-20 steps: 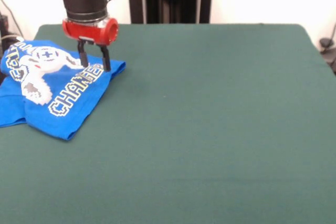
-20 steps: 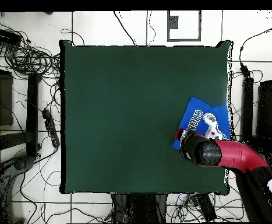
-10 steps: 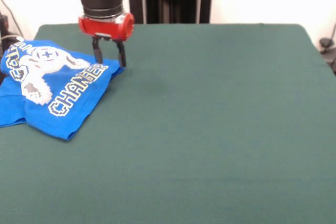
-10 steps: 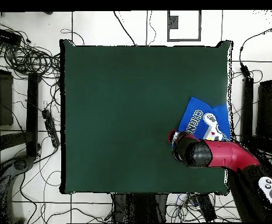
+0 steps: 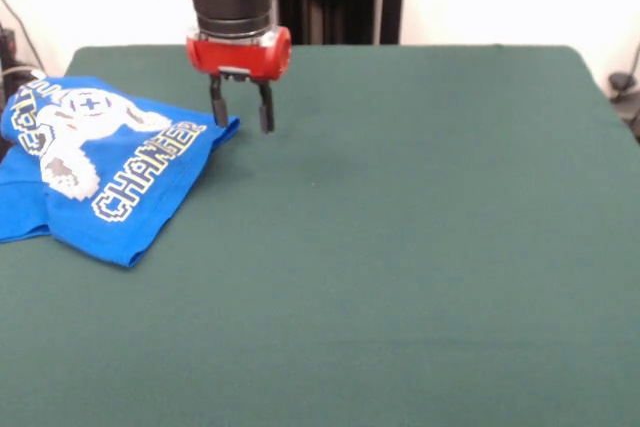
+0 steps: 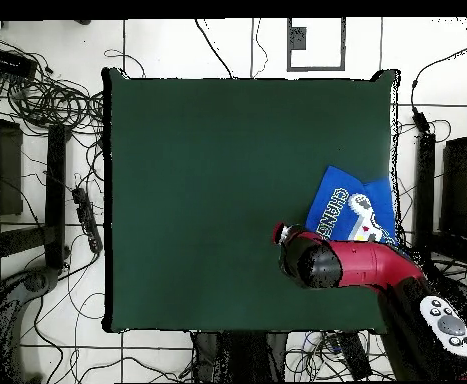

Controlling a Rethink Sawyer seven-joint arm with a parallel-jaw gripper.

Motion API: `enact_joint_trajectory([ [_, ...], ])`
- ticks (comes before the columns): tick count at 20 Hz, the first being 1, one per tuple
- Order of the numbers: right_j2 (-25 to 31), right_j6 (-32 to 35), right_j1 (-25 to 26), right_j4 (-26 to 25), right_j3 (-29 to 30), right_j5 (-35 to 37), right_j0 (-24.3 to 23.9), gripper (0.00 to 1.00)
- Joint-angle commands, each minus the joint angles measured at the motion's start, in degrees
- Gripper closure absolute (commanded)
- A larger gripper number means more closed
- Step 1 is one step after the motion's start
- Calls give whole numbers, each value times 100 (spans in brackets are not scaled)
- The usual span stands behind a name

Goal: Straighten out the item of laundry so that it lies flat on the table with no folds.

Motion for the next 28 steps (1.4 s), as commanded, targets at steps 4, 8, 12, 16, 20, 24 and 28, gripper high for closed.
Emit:
enact_joint_trajectory([
  [4, -93, 372, 777, -111, 26, -371, 261, 0],
  [8, -73, 198, 668, -114, 24, -272, 141, 0],
  [12, 25, 51, 546, -78, 77, -141, -1, 0],
  [16, -131, 180, 551, -184, 164, -367, 72, 0],
  [20, -203, 123, 491, -267, 251, -443, -31, 0],
  [24, -153, -12, 368, -264, 276, -320, -137, 0],
  [28, -206, 131, 597, -311, 237, -489, -68, 0],
])
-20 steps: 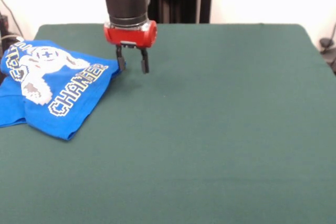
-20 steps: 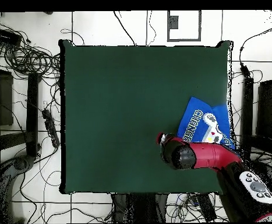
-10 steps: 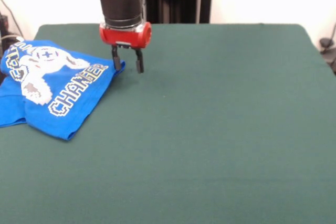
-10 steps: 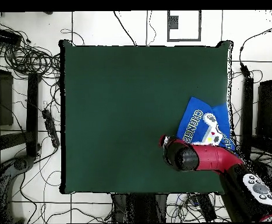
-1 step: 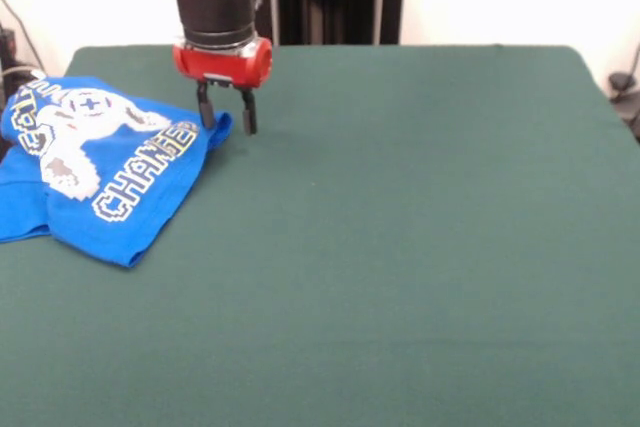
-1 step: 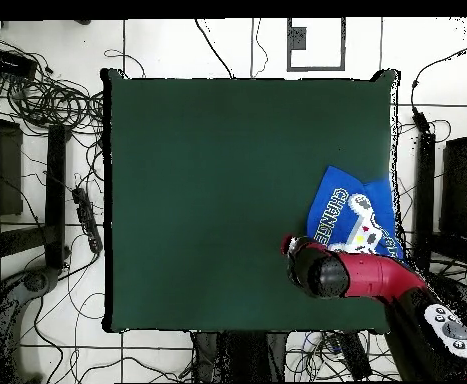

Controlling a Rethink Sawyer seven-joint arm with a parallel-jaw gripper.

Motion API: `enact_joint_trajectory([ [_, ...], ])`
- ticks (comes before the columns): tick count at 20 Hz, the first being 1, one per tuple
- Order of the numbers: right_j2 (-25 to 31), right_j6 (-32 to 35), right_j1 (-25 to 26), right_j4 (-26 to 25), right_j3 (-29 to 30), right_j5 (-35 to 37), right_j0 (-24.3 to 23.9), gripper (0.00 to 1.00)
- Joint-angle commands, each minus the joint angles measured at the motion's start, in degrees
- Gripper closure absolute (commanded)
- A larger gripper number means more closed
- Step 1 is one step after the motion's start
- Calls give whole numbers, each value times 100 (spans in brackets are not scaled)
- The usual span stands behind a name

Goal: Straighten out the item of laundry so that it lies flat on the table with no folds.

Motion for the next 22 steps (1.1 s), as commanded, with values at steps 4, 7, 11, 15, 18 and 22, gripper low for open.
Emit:
enact_joint_trajectory([
  [4, -11, 316, 442, -325, 314, -638, 211, 0],
  [7, -87, 338, 642, -378, 183, -768, 254, 0],
  [11, -209, 379, 1179, -423, -208, -1061, 366, 0],
  [15, -576, 467, 1648, -441, -668, -1466, 657, 0],
  [18, -709, 384, 2009, -472, -1048, -1737, 710, 0],
  [22, -791, 322, 2041, -424, -1125, -1847, 764, 100],
])
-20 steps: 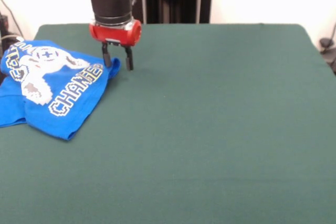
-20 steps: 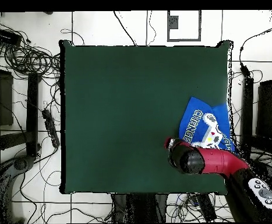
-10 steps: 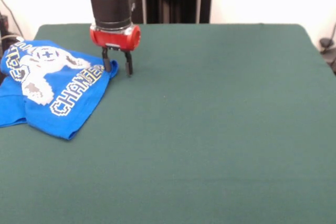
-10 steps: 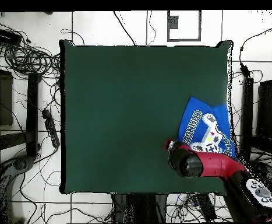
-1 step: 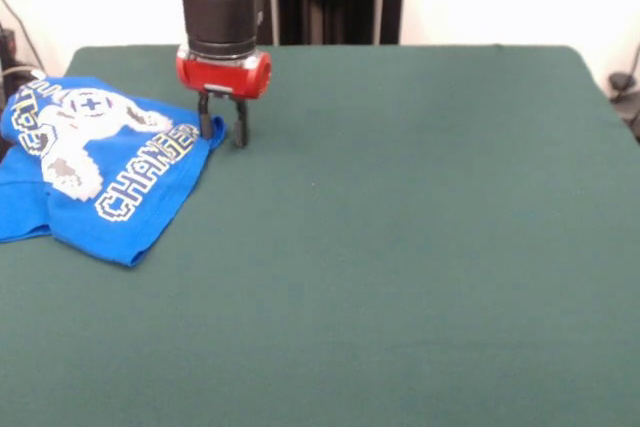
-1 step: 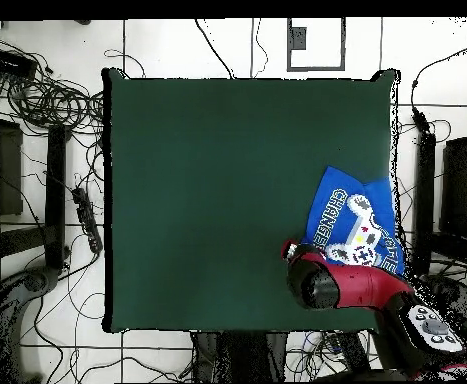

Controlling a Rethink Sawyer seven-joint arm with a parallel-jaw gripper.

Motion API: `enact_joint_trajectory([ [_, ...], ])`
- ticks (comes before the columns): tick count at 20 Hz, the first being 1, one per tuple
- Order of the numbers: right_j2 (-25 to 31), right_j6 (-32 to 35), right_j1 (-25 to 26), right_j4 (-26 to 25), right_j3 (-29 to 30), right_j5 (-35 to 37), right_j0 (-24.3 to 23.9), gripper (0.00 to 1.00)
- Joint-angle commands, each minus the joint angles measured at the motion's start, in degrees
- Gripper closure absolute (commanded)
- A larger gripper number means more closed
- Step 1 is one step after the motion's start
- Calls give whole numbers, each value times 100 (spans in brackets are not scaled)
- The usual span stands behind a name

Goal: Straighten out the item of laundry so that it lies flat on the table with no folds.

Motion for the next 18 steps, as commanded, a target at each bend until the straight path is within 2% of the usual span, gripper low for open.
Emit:
enact_joint_trajectory([
  [1, 68, 345, 1648, -239, -1044, -654, 234, 100],
  [9, 155, 232, 1632, -219, -1052, -636, 200, 100],
  [18, 495, 1, 1448, -252, -858, -265, -79, 100],
])
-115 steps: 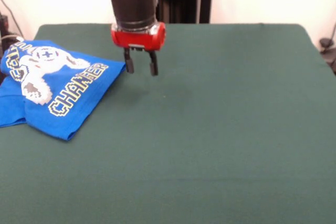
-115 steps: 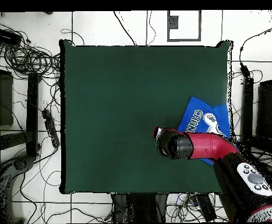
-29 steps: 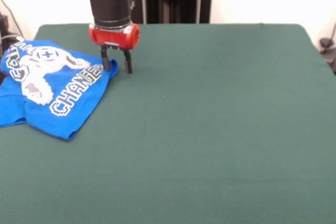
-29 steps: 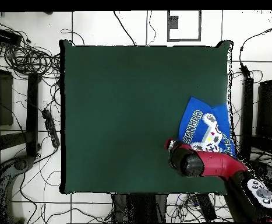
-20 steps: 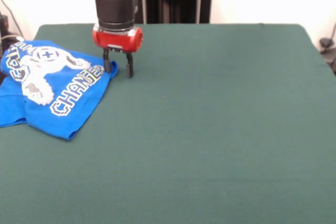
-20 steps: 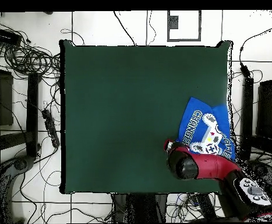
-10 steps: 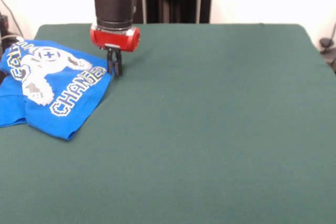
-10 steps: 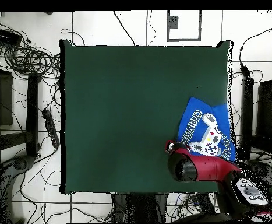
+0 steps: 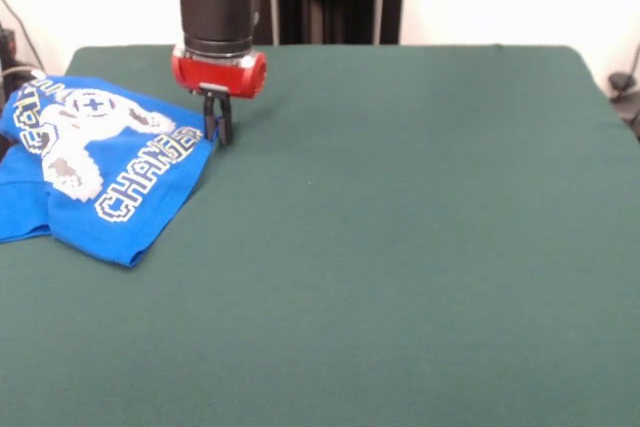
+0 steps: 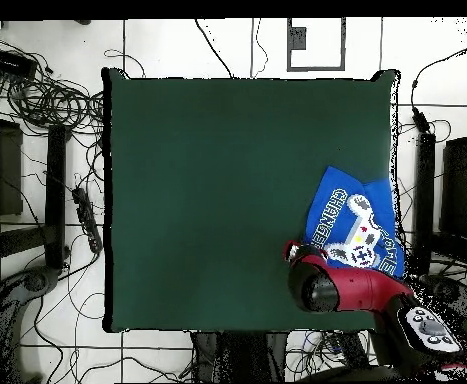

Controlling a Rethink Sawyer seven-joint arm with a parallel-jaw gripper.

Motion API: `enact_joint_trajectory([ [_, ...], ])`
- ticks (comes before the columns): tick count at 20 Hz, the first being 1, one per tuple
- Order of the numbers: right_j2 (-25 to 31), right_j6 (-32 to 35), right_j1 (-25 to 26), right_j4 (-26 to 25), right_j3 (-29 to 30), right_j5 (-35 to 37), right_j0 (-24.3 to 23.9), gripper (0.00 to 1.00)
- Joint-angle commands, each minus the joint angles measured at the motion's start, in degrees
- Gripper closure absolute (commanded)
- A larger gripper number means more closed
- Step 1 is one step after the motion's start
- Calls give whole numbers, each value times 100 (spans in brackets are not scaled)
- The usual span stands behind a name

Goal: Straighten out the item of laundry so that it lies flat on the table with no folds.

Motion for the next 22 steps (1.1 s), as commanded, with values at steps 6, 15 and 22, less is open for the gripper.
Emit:
enact_joint_trajectory([
  [6, 783, -18, 1079, -191, -552, 181, -219, 0],
  [15, 760, -63, 966, -204, -567, 293, -171, 0],
  [22, 926, -242, 822, -153, -521, 617, -331, 0],
])
